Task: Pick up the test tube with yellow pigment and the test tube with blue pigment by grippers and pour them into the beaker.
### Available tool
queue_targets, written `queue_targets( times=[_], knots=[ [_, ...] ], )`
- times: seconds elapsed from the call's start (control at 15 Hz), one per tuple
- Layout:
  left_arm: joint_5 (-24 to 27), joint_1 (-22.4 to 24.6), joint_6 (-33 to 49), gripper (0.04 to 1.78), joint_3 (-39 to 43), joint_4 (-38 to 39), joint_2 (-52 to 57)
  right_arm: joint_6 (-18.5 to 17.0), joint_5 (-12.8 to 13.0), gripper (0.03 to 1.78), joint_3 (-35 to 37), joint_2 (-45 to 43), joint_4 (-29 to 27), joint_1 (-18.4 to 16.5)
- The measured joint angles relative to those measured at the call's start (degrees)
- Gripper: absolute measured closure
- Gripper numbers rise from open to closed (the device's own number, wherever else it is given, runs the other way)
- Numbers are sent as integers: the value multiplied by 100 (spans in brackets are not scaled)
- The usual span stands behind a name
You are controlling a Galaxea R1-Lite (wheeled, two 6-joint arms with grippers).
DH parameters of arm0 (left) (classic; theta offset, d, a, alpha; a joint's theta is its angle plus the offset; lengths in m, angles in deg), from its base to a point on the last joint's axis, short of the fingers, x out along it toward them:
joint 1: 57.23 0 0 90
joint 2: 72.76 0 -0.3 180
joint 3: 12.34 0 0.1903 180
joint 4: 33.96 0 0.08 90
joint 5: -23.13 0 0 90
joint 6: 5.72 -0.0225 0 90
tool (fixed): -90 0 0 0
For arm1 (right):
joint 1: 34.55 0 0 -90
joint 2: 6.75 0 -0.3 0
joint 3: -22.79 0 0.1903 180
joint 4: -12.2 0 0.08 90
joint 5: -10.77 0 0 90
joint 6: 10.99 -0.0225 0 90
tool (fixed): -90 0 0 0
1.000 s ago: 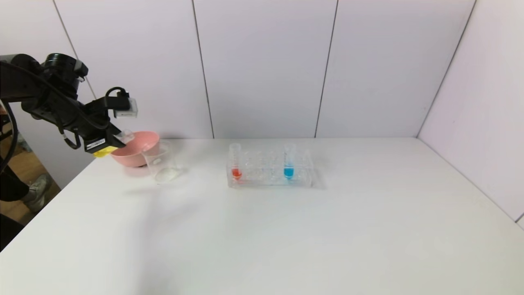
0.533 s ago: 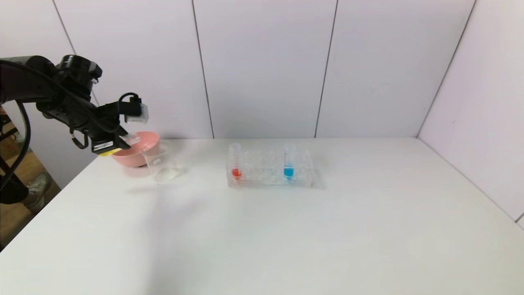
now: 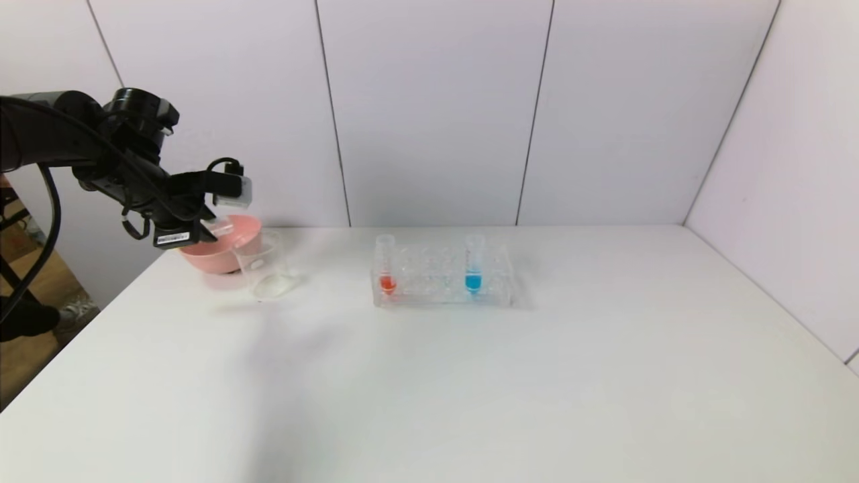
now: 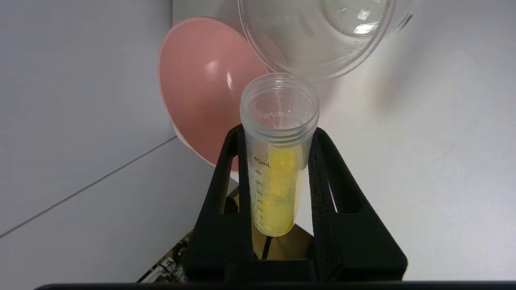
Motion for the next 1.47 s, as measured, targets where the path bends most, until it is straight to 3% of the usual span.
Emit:
queue_targets(
  times=[0.53, 0.93, 1.47],
  knots=[
    [-283, -128, -41, 139, -6, 16, -29, 0, 0, 10, 0, 0, 0, 0],
    [-864, -268, -341, 139, -6, 71, -38, 0, 0, 10, 0, 0, 0, 0],
    [-941, -371, -599, 139, -9, 280, -52, 0, 0, 10, 0, 0, 0, 0]
  ],
)
